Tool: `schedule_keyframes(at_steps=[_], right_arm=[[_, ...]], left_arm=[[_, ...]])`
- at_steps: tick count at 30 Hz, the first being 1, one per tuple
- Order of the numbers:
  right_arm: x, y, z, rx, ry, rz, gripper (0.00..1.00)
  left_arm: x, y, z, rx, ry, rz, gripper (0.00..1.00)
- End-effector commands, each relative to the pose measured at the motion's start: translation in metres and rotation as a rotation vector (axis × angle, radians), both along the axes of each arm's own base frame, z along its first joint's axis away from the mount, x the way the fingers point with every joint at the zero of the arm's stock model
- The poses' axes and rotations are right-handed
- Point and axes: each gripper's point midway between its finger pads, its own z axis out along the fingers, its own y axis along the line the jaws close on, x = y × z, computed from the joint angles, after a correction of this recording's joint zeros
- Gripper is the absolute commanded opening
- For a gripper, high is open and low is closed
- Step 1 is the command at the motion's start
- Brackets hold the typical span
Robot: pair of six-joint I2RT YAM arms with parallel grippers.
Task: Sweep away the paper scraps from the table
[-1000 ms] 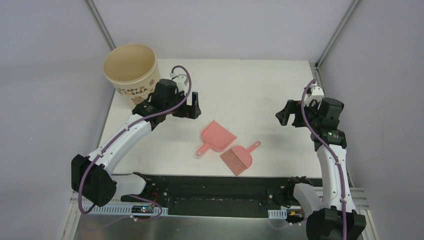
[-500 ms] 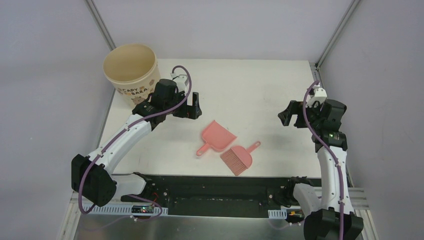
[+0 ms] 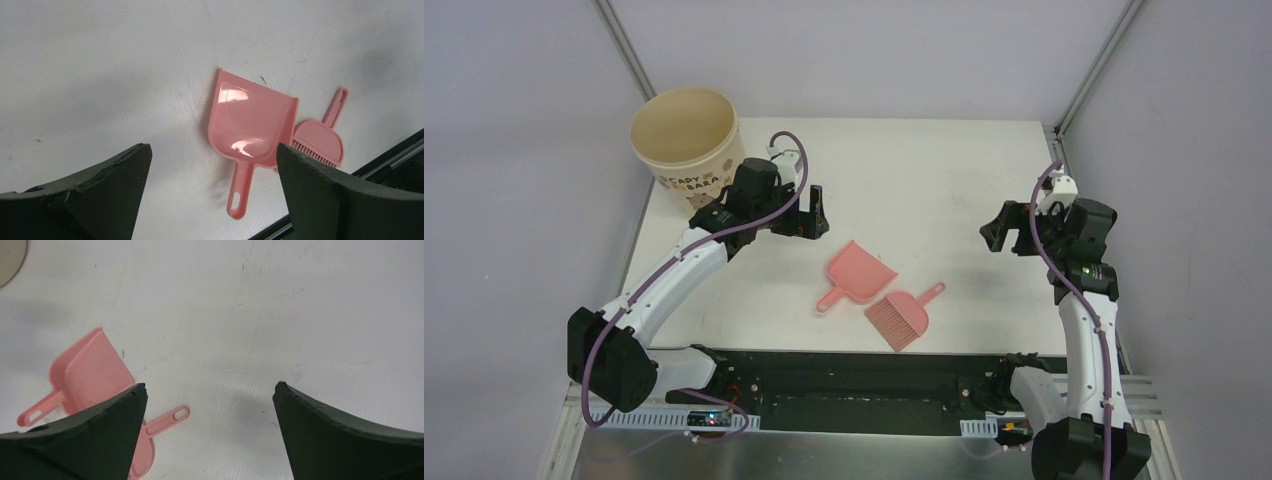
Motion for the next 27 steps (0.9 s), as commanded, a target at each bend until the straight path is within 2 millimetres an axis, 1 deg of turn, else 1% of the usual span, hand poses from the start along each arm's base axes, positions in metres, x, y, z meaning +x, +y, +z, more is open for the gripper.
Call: schedule_keyframes(at_steps=[1, 4, 9, 15, 17, 20, 22, 24, 27], right_arm=[[0.004, -0.003, 0.014, -0.009, -0.059, -0.015, 1.0], [0.003, -0.003, 0.014, -0.009, -0.06, -0.014, 1.0], [0.004, -0.003, 0.013, -0.009, -0.058, -0.015, 1.0], [0.003, -0.003, 0.014, -0.01, -0.064, -0.015, 1.0], [0.003, -0.003, 0.021, -0.013, -0.08, -0.015, 1.0], [-0.002, -0.003, 0.038, -0.021, -0.122, -0.015, 1.0], [-0.001, -0.003, 0.032, -0.017, -0.101, -0.017, 1.0], [0.001, -0.004, 0.021, -0.012, -0.075, -0.017, 1.0], [0.005, -0.004, 0.014, -0.007, -0.05, -0.017, 1.0]], left_arm=[[0.004, -0.005, 0.008, -0.02, -0.038, -0.023, 0.99], [0.006, -0.004, 0.012, -0.024, -0.047, -0.009, 0.99], [0.011, -0.001, 0.016, -0.042, -0.029, 0.064, 0.99], [0.009, -0.004, 0.023, -0.061, -0.042, 0.041, 0.99], [0.006, -0.004, 0.035, -0.077, -0.072, 0.029, 0.99], [-0.001, 0.004, 0.063, -0.101, -0.206, 0.017, 0.99], [-0.004, 0.014, 0.073, -0.098, -0.291, 0.036, 0.99], [-0.005, 0.018, 0.076, -0.087, -0.326, 0.041, 0.99], [-0.003, 0.013, 0.071, -0.078, -0.305, 0.011, 0.99]])
